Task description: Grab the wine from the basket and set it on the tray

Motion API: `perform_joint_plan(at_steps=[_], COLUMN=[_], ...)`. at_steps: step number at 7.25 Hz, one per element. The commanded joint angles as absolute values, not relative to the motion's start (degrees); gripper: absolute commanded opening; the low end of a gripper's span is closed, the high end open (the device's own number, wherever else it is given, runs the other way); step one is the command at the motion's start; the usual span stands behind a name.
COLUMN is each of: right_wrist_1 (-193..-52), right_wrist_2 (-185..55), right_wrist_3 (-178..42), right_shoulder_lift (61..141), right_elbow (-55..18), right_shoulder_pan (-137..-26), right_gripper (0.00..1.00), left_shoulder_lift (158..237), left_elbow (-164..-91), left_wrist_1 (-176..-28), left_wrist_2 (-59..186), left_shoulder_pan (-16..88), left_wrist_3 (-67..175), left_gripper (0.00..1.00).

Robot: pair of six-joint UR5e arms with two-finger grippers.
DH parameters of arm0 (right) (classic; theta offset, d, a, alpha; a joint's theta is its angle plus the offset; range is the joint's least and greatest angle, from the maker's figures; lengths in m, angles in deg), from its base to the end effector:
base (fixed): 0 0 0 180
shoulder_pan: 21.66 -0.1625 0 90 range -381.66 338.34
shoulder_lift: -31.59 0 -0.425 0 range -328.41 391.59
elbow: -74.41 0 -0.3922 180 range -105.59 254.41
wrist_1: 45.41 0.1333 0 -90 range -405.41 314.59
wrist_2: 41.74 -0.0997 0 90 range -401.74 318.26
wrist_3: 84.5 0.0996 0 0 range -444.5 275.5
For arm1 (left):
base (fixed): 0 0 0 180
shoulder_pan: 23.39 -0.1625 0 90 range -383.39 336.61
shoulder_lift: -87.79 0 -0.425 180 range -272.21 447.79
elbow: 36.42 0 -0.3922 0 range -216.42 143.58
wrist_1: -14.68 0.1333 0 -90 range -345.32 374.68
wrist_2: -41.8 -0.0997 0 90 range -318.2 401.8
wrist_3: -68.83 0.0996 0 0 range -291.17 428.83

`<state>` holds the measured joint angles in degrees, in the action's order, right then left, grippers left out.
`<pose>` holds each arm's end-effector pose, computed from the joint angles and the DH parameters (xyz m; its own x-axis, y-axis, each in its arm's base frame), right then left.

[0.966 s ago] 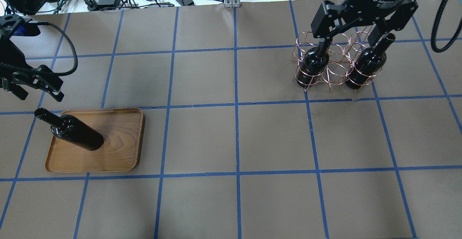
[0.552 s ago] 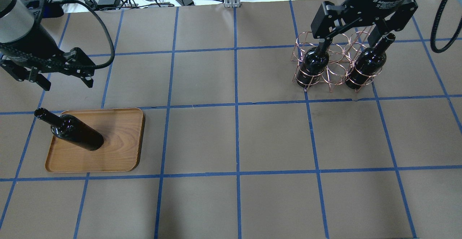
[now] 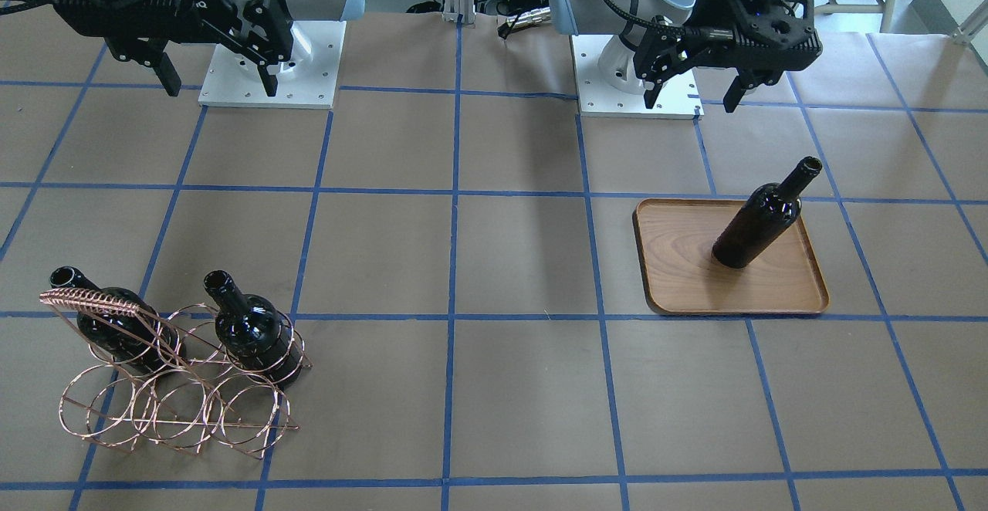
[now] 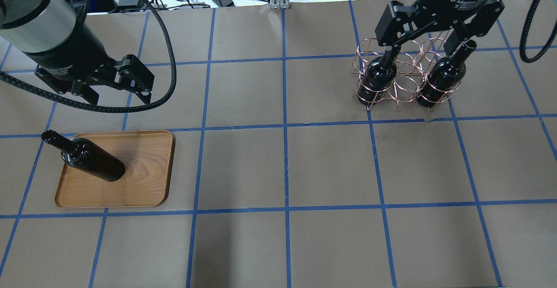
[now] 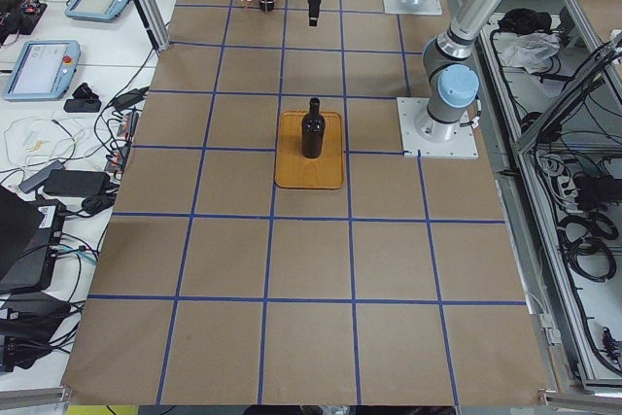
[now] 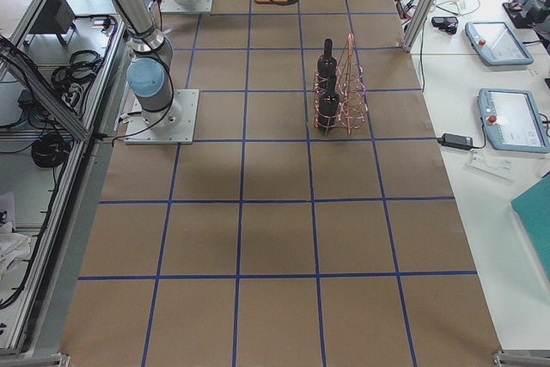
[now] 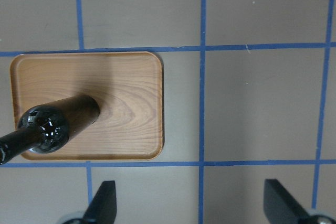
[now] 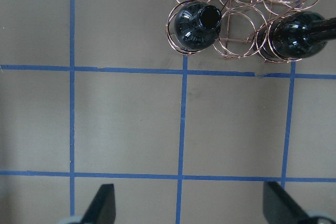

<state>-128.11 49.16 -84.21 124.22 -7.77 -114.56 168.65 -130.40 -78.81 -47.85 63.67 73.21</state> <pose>0.1554 -0.4639 0.5642 -0.9989 -0.0447 0.0154 -0.0455 0.9974 -0.0550 -0.1119 -0.4320 0.5207 -0.9997 0.0253 0.0039 0.0252 0.9992 -0.0295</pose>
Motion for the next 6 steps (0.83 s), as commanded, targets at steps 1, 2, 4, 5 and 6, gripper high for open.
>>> perform_joint_plan(at_steps=[1, 2, 4, 5, 6], right_wrist_1=[-128.1, -128.1, -128.0, -128.0, -128.0], right_wrist_2=[49.1, 49.1, 49.1, 49.3, 49.1], right_wrist_3=[-84.2, -84.0, -84.0, -84.0, -84.1], right_shoulder_lift=[124.2, 124.2, 124.2, 124.3, 124.3], right_elbow=[-7.9, -7.8, -7.9, -7.9, -7.9], right_shoulder_pan=[-114.6, -114.6, -114.6, -114.6, -114.6], right_gripper=[1.0, 1.0, 1.0, 1.0, 1.0], left_shoulder_lift=[167.3, 167.5, 167.3, 167.4, 167.3], left_elbow=[-131.1, -131.2, -131.2, -131.2, -131.2], left_wrist_1=[-79.8, -80.0, -80.2, -80.2, -80.3], left_wrist_2=[-47.7, -47.7, -47.8, -47.8, -47.8], left_shoulder_pan=[63.8, 63.8, 63.8, 63.8, 63.8], left_wrist_3=[73.3, 73.2, 73.3, 73.3, 73.3], left_gripper=[1.0, 1.0, 1.0, 1.0, 1.0])
